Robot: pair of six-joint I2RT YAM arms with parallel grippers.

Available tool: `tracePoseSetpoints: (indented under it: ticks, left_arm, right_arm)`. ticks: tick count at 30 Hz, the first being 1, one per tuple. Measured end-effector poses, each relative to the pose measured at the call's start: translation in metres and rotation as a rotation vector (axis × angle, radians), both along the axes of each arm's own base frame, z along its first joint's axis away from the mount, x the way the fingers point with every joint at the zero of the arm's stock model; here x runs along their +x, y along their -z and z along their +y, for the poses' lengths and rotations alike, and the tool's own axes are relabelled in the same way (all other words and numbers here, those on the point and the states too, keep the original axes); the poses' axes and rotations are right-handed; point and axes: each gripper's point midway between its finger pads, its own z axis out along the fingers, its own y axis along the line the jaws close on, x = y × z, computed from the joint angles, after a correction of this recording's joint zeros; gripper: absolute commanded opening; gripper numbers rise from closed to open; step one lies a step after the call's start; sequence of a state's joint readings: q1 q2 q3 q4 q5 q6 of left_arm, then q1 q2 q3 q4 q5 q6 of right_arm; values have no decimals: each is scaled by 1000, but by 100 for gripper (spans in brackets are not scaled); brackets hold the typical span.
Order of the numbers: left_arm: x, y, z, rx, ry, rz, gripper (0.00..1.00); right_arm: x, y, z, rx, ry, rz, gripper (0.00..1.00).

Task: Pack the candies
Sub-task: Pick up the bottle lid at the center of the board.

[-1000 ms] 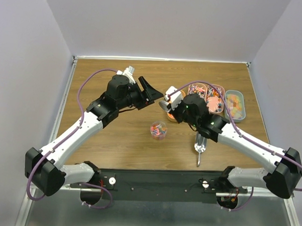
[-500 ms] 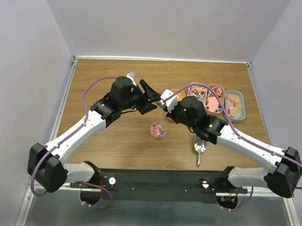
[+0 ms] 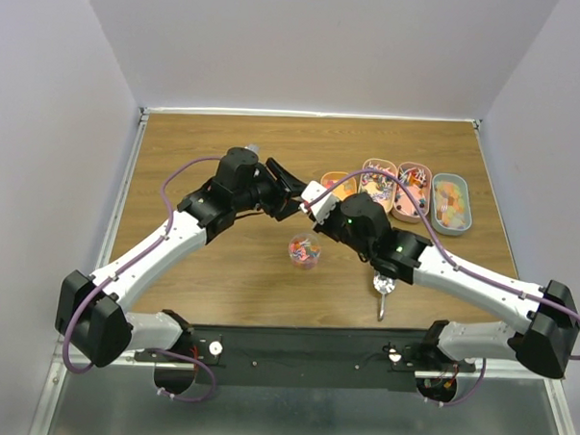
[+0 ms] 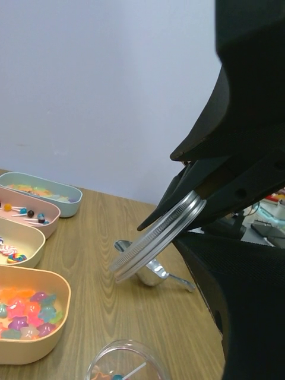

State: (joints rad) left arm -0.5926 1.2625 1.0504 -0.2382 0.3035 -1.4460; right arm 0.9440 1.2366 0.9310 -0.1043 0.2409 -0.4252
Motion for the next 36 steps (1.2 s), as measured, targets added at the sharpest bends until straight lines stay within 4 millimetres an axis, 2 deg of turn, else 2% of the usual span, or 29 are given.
tracePoseSetpoints:
  ticks: [17, 20, 21, 23, 26, 27, 29, 30, 33, 36]
  left_arm:
    - [-1, 16, -1, 25, -23, 103, 28]
    - [-2, 18, 0, 25, -28, 121, 17]
    - [-2, 17, -1, 19, -32, 128, 8]
    - [-1, 16, -1, 9, -39, 138, 0]
    - [-1, 14, -2, -10, -46, 148, 0]
    - [-1, 14, -3, -20, -45, 147, 0]
    - [-3, 17, -2, -29, -41, 136, 0]
    - [-4, 18, -2, -30, -41, 133, 0]
    - [-5, 21, -1, -36, -38, 120, 0]
    - [-7, 22, 0, -48, -36, 96, 0]
  right_arm:
    - [0, 0, 3, -84, 42, -108, 5]
    - [-2, 3, 3, -99, 51, -123, 6]
    - [-2, 4, 3, -102, 53, -125, 9]
    - [-3, 5, 3, -104, 61, -132, 15]
    - [-2, 4, 3, -102, 78, -143, 35]
    - [-3, 4, 3, -103, 81, -144, 48]
    - [-5, 8, 3, -105, 76, -135, 60]
    - [-7, 11, 4, -114, 70, -134, 70]
    - [-11, 17, 5, -107, 62, -112, 87]
    - [-14, 16, 4, -93, 60, -97, 98]
